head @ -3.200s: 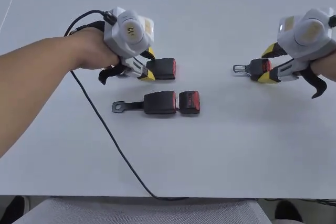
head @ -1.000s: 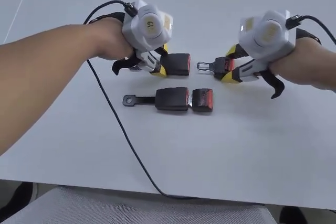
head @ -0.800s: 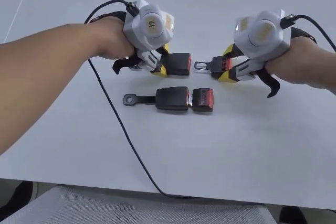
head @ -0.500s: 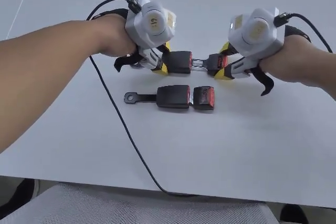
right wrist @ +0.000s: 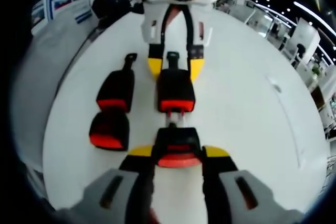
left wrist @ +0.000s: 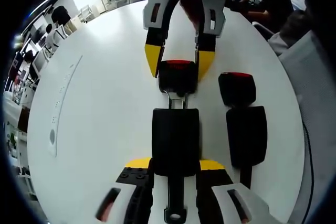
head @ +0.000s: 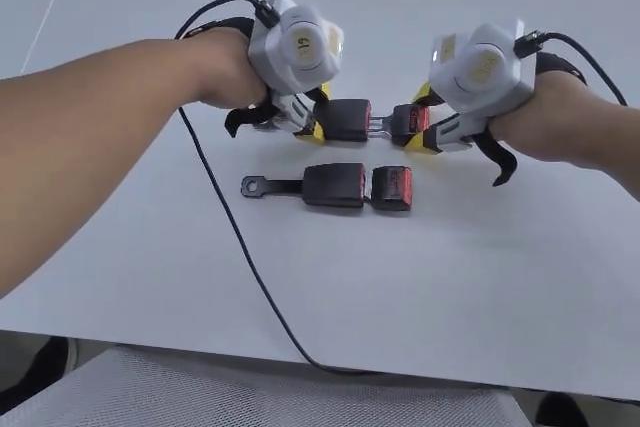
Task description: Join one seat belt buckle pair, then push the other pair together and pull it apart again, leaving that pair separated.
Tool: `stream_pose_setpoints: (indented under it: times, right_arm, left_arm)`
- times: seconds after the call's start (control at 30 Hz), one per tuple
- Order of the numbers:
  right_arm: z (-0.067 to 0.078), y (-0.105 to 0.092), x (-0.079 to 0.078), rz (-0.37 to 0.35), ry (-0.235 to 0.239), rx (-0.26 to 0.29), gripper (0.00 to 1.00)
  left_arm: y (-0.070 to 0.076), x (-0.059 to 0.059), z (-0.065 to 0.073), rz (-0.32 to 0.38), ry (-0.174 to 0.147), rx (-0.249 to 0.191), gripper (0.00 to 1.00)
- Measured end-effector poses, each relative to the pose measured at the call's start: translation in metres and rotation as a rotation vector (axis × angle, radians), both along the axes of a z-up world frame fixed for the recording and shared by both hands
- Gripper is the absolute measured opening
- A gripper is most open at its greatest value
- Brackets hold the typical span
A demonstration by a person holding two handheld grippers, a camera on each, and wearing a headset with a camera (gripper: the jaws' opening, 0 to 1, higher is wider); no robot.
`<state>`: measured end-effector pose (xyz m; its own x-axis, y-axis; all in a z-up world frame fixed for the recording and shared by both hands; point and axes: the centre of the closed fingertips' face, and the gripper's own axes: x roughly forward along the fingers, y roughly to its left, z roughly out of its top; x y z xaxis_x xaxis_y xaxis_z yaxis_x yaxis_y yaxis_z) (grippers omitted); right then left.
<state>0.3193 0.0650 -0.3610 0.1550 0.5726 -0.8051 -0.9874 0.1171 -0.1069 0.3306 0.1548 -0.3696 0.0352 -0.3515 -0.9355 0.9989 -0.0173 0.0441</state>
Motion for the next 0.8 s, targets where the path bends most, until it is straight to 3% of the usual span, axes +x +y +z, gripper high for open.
stream_pose_setpoints:
  times: [0.27, 0.57, 0.8]
  right_arm:
    - [0.0001, 0.0034, 0.0007, -0.002, 0.023, 0.025, 0.34]
    - [0.0008, 0.0071, 0.0005, 0.003, 0.026, 0.013, 0.33]
    - [-0.0001, 0.0096, 0.0003, 0.003, 0.026, 0.013, 0.33]
  left_arm:
    - [0.0, 0.0, 0.0002, -0.003, -0.003, -0.007, 0.31]
    - [-0.0001, -0.0005, -0.0008, -0.006, 0.004, 0.007, 0.3]
    - [0.0021, -0.0015, -0.0007, 0.013, 0.008, -0.036, 0.3]
